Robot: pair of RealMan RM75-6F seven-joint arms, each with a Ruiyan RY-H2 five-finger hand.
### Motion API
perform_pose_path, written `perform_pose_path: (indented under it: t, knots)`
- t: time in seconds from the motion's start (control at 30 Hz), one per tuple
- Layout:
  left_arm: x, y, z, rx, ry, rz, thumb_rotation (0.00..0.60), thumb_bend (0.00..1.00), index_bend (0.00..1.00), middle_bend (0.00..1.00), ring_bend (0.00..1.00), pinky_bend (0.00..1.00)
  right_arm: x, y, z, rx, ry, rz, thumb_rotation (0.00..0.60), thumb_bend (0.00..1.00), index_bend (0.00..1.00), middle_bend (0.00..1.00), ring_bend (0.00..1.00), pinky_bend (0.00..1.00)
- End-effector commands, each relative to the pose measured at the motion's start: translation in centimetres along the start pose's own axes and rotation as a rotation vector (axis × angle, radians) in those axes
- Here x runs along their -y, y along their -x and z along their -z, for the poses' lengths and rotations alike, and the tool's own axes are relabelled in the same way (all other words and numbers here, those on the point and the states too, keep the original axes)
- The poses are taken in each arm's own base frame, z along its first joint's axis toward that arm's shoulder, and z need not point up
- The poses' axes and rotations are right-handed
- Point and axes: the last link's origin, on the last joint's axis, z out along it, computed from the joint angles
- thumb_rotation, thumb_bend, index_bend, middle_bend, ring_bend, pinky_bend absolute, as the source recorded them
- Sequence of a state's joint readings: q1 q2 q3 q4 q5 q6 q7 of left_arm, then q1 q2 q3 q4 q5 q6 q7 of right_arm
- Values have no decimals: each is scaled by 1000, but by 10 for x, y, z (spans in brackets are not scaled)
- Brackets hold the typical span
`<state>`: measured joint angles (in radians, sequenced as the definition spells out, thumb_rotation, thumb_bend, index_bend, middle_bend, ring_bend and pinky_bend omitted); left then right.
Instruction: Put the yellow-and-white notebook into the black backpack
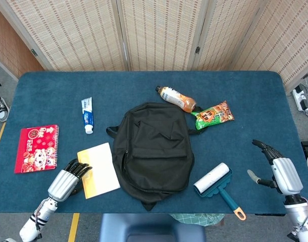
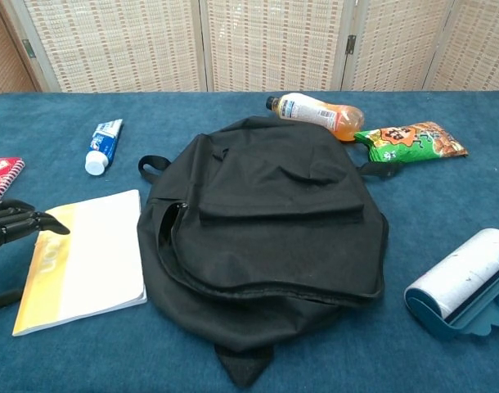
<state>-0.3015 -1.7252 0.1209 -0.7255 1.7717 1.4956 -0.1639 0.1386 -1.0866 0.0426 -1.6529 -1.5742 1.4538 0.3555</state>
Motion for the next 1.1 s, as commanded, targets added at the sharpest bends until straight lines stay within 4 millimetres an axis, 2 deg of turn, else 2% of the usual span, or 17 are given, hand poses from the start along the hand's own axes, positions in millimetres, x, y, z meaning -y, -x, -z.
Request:
perform_pose_path:
  t: [0.03,0.47,0.57,0.8,1.1]
  knots:
    - [0,0,-3,-7,0,1,600,263,243,267,252,185,0,0,0,-1,1,0,600,307,147,210,210,279]
    - [0,-1,-16,-12,9,29,600,264,249,269,254,185,-1,-1,2,-5,11,1,600,309,147,210,210,280]
    - [-1,0,-18,-11,8,63,600,275,260,276,262,188,-1,-1,2,-6,12,2,600,308,147,211,210,280]
    - [-4,-2,-22,-39,10,160,600,376,296,303,285,203,-1,-1,3,-10,14,3,600,307,147,211,210,279]
    - [-7,-9,-27,-105,-5,329,600,378,306,316,292,211,-1,-3,4,-17,16,3,600,309,147,210,210,279]
